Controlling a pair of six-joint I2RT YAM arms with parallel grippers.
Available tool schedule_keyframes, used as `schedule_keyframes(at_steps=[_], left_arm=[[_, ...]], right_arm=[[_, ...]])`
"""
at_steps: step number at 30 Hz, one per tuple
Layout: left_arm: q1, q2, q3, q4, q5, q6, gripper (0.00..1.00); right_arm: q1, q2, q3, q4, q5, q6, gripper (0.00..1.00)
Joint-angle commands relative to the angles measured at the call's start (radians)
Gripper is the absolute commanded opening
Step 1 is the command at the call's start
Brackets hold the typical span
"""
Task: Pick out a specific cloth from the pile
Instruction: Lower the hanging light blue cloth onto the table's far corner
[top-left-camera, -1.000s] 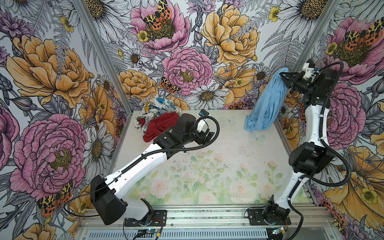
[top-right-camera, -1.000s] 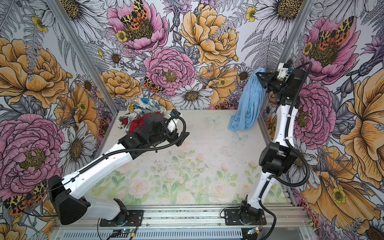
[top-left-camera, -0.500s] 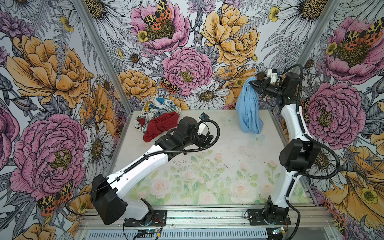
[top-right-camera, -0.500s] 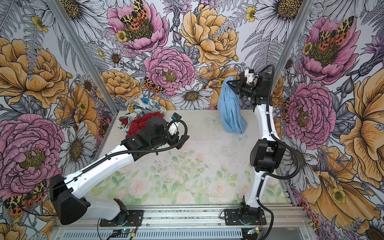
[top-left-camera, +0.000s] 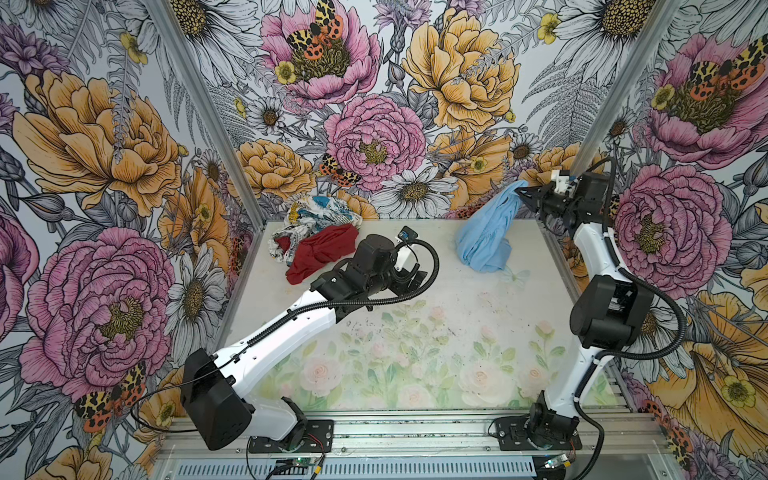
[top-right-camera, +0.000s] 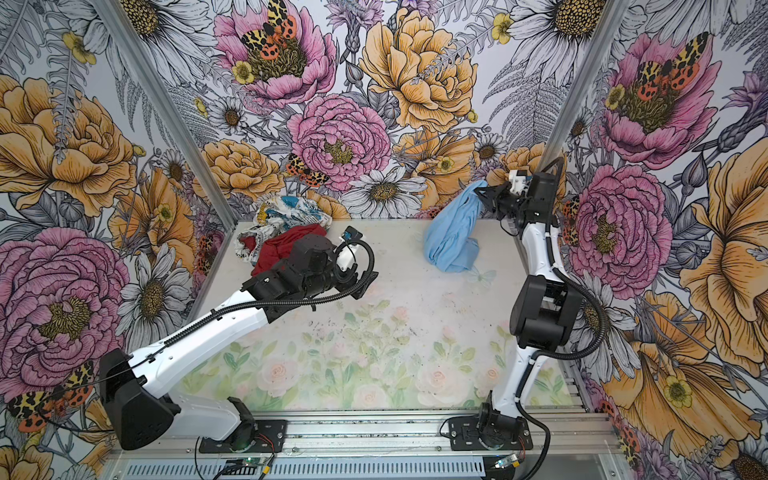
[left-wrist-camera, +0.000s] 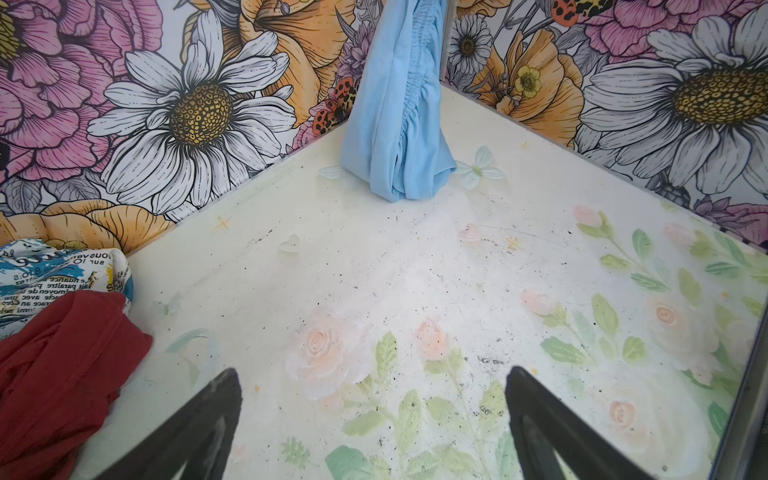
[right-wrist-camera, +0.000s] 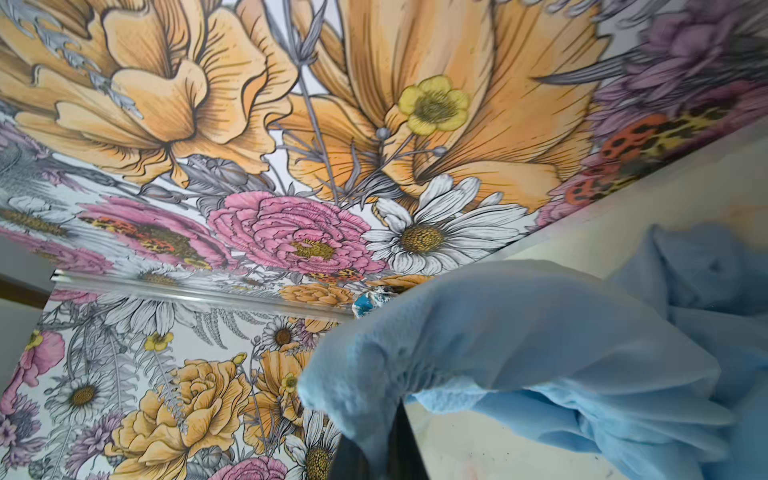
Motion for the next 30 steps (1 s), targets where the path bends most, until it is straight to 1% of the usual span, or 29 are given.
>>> schedule_keyframes(at_steps=[1, 3, 7, 10, 13, 14, 20, 30], left_arm=[[-0.008, -0.002, 0.012, 0.021, 0.005, -0.007, 0.99], [-0.014, 0.011, 0.026, 0.022, 0.025, -0.004, 0.99], [-0.029, 0.037, 0.046, 0.028, 0.067, 0.008, 0.99], [-0.042, 0.053, 0.058, 0.028, 0.056, 0.012, 0.99], [-0.046, 0.057, 0.062, 0.028, 0.055, 0.011, 0.99], [-0.047, 0.056, 0.062, 0.028, 0.054, 0.011, 0.99], [-0.049, 0.045, 0.056, 0.026, 0.046, 0.008, 0.99], [-0.049, 0.033, 0.043, 0.026, 0.033, 0.008, 0.99]], right_arm=[[-0.057, -0.121, -0.035, 0.040, 0.002, -0.056, 0.00], [-0.076, -0.132, -0.059, 0.035, -0.004, -0.070, 0.00], [-0.080, -0.141, -0.100, 0.004, 0.014, -0.109, 0.00], [-0.073, -0.144, -0.126, -0.064, 0.069, -0.185, 0.00], [-0.045, -0.131, -0.123, -0.150, 0.118, -0.274, 0.00], [-0.033, -0.126, -0.127, -0.162, 0.126, -0.287, 0.00], [0.057, -0.087, -0.134, -0.168, 0.157, -0.311, 0.00], [0.202, 0.004, -0.121, -0.161, 0.175, -0.303, 0.00]])
